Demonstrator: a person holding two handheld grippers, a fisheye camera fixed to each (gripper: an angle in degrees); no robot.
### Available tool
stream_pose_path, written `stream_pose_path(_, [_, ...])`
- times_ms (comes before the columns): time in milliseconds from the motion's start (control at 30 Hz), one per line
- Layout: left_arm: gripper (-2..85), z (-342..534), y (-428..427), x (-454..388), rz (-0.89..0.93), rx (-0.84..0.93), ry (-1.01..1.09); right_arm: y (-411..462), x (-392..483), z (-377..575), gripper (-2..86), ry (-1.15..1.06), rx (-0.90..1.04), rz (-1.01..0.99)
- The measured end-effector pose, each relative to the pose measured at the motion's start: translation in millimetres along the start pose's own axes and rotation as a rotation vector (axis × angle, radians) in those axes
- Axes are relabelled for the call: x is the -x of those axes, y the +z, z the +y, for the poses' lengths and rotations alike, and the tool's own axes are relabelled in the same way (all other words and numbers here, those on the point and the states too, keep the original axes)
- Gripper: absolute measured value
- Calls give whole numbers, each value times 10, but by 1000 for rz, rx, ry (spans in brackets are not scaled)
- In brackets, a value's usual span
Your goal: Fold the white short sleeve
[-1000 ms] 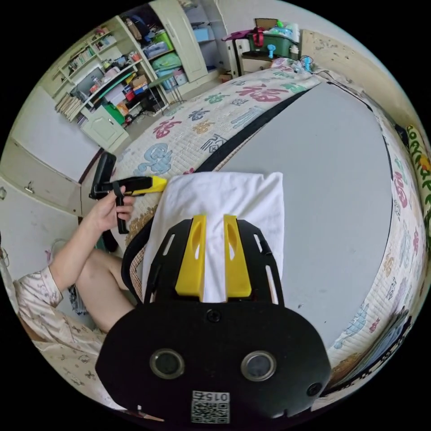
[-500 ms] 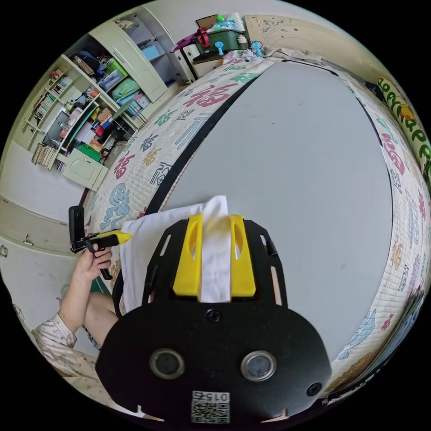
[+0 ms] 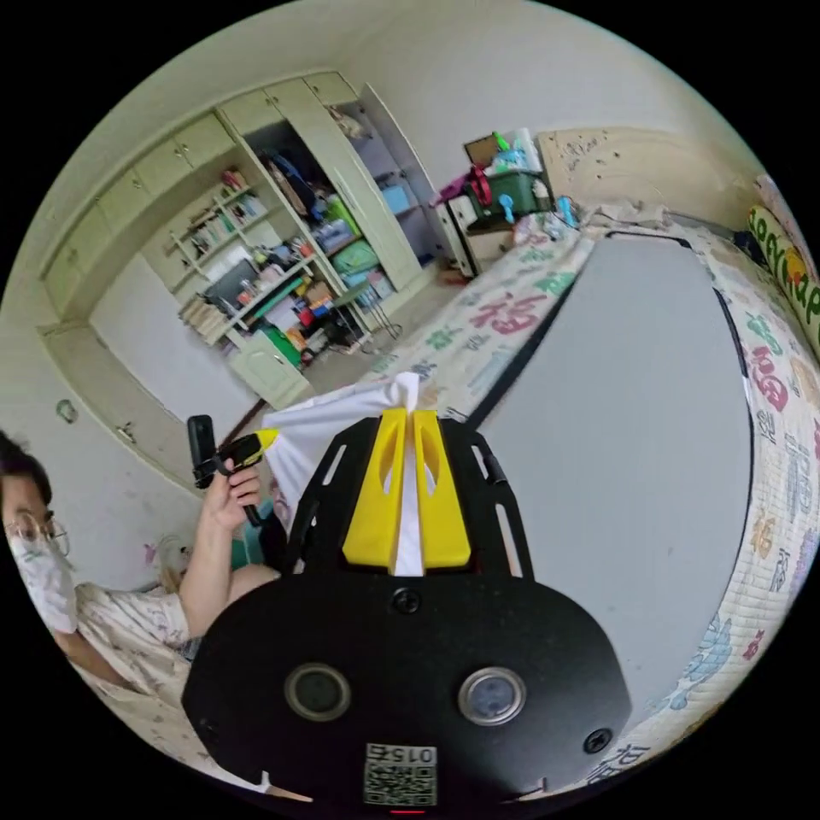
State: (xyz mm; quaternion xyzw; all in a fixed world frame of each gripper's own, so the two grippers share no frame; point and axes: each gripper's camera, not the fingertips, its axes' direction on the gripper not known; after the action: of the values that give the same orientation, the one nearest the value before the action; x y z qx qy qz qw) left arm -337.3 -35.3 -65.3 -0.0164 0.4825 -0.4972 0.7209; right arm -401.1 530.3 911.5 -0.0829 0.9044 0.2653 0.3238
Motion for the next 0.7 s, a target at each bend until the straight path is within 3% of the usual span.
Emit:
stream_pose_path(167, [18,-103,-2416,-1693,-81,-206,221,-1108,1490,888,2,-282,-177,-196])
stream_pose_path(300, [20,508,-4450,-3038,-256,-289,374,-1206,2257,1774,3,-406,-215,-359])
stream_pose_path(500, [22,2055,-6631,-4105,-479,-308,359,-278,3254,3319,2,-479,-80,-568])
stream_pose_path(600, [22,2891,-7335,-4263,-619,-260,256,557,3696,4089,2,-488,123,-585])
stream_pose_path(700, [22,3678,-7866,-4224,-647,-230,134,1283,4065,4810,1,-500,300,-589])
